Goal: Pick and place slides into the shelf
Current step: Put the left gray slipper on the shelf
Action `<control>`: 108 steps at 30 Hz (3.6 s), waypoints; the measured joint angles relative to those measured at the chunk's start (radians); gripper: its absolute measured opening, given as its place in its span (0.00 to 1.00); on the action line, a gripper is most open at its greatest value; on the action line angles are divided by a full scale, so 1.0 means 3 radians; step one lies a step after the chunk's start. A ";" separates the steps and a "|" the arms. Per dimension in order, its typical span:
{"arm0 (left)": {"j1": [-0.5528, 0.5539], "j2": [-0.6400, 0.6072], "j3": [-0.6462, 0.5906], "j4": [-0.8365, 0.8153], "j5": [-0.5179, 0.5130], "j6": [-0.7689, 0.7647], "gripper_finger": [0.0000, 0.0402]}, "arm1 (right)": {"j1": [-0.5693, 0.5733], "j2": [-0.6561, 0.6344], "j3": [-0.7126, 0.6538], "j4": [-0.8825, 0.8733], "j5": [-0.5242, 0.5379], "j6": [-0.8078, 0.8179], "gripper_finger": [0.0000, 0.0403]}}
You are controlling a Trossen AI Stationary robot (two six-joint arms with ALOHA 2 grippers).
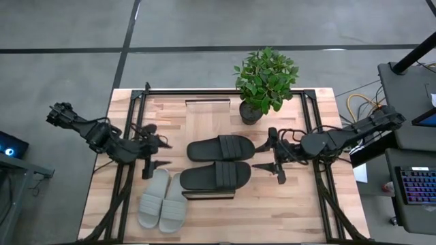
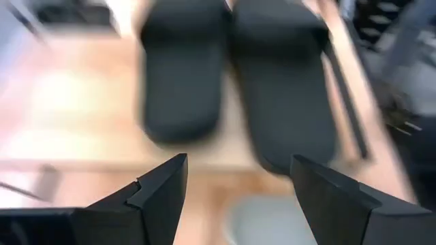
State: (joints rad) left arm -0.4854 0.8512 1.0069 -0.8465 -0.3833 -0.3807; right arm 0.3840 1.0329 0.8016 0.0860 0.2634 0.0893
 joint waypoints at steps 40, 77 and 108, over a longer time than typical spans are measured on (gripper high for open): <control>-0.0169 0.0921 -0.0771 -0.0473 0.2326 -0.1040 0.52 | 0.0000 0.0144 0.0136 -0.0006 0.0000 -0.0390 0.54; -0.0348 0.0962 -0.1282 0.0521 0.2589 -0.1153 0.49 | 0.0000 0.0144 0.0133 -0.0006 0.0000 -0.0400 0.54; -0.0351 0.0966 -0.1513 0.0527 0.2877 -0.1307 0.02 | 0.0000 0.0144 0.0133 -0.0010 0.0000 -0.0426 0.54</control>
State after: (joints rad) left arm -0.5907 1.1410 0.5529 -0.6884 0.4799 -0.7728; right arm 0.3840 1.0760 0.8413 0.0830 0.2634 -0.0383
